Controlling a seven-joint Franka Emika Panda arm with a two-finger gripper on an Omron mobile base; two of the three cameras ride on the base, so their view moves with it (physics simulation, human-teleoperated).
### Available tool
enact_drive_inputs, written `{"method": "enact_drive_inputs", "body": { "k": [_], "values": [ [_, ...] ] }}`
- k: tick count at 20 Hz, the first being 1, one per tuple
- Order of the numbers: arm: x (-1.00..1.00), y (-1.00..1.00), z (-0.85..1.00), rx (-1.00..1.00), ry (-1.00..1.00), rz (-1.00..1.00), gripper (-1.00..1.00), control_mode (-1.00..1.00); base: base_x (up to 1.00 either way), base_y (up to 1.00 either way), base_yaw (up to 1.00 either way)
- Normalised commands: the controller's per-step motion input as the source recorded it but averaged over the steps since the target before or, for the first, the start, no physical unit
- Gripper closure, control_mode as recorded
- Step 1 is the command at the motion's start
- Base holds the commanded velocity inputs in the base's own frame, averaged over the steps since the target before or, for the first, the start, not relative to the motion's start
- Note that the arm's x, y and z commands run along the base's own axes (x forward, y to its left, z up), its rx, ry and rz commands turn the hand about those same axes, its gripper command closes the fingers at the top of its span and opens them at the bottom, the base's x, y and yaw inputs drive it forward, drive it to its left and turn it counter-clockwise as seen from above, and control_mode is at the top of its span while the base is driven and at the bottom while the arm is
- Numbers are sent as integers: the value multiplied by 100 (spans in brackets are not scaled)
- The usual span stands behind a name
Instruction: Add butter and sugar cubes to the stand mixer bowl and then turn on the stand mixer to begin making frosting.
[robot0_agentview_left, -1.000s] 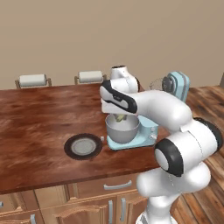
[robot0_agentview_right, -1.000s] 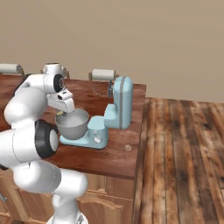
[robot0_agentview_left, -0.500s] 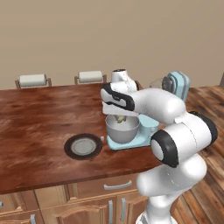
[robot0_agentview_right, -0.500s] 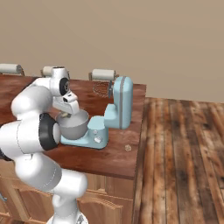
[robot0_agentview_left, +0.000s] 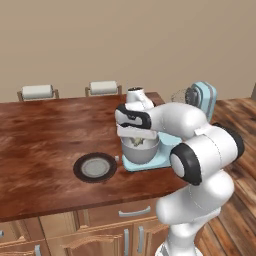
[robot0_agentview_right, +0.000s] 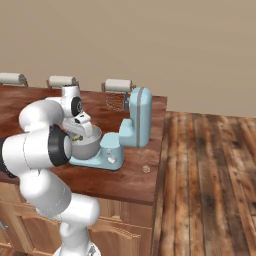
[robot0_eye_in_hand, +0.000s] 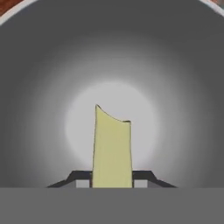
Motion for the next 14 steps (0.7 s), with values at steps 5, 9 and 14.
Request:
{"method": "enact_drive_inputs", "body": {
  "k": [5,9,14],
  "values": [
    [3,-5,1,0,-1,0,-100,-100,0,0,0],
    [-1,0,44,0,-7,0,-100,-100,0,0,0],
    [-1,0,46,0,-3,0,-100,-100,0,0,0]
  ]
}}
